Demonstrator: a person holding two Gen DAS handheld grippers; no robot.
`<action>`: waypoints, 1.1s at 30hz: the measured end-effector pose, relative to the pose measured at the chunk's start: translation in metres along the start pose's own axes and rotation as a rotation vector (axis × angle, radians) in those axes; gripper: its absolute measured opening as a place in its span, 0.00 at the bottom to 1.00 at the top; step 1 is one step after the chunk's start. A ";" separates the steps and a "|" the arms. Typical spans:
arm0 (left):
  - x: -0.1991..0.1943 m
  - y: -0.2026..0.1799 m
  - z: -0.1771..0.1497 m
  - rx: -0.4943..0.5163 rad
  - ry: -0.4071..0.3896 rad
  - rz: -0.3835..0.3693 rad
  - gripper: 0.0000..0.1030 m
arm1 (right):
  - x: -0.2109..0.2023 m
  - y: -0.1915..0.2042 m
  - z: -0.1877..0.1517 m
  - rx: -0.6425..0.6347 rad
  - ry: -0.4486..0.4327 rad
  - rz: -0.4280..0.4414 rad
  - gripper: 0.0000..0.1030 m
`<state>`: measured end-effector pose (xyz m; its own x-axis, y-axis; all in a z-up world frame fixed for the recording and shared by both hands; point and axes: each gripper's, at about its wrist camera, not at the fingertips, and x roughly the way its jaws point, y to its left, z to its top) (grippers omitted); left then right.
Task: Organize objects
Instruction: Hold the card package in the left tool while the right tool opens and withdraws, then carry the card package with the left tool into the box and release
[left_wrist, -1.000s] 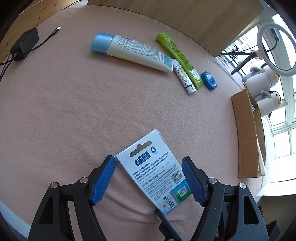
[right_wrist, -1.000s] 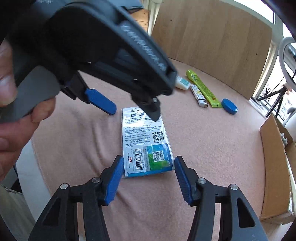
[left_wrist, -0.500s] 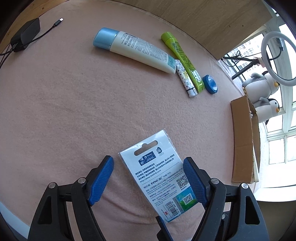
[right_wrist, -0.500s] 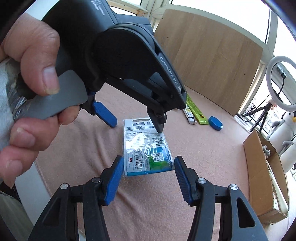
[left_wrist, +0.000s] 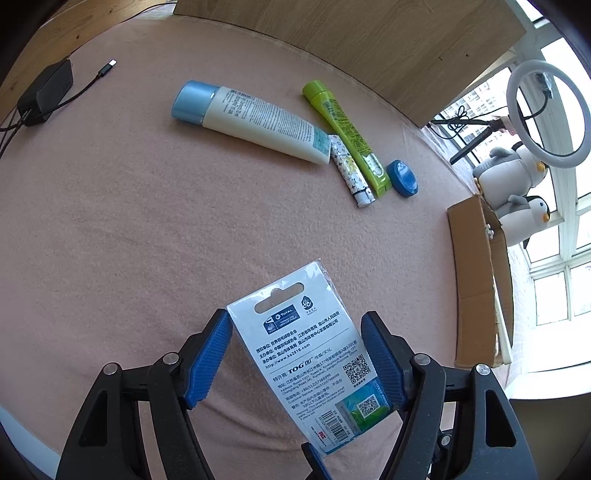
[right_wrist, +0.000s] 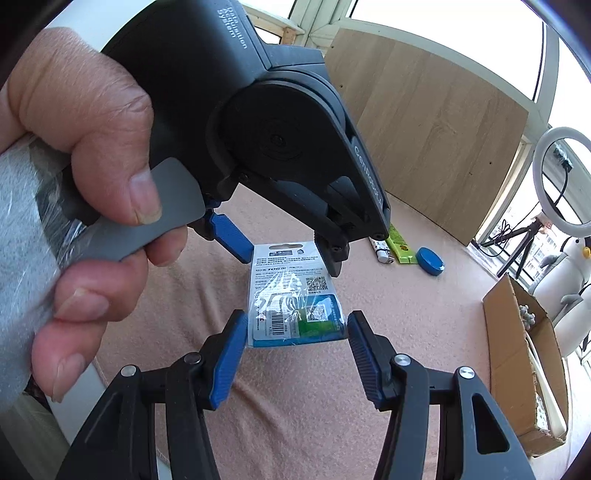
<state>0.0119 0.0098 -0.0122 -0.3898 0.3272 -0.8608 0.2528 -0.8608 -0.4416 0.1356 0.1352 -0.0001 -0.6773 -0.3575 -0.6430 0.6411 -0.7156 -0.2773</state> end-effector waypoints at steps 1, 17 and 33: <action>-0.004 -0.003 0.001 0.006 -0.007 -0.002 0.73 | -0.001 -0.002 0.001 0.004 -0.003 -0.002 0.50; -0.050 -0.095 0.026 0.188 -0.113 -0.043 0.72 | -0.029 -0.052 0.026 0.088 -0.108 -0.126 0.50; 0.015 -0.278 -0.002 0.489 -0.005 -0.151 0.69 | -0.065 -0.150 -0.027 0.305 -0.064 -0.382 0.50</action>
<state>-0.0619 0.2547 0.0967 -0.3945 0.4610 -0.7949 -0.2503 -0.8862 -0.3898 0.0933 0.2823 0.0637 -0.8700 -0.0648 -0.4888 0.2145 -0.9423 -0.2569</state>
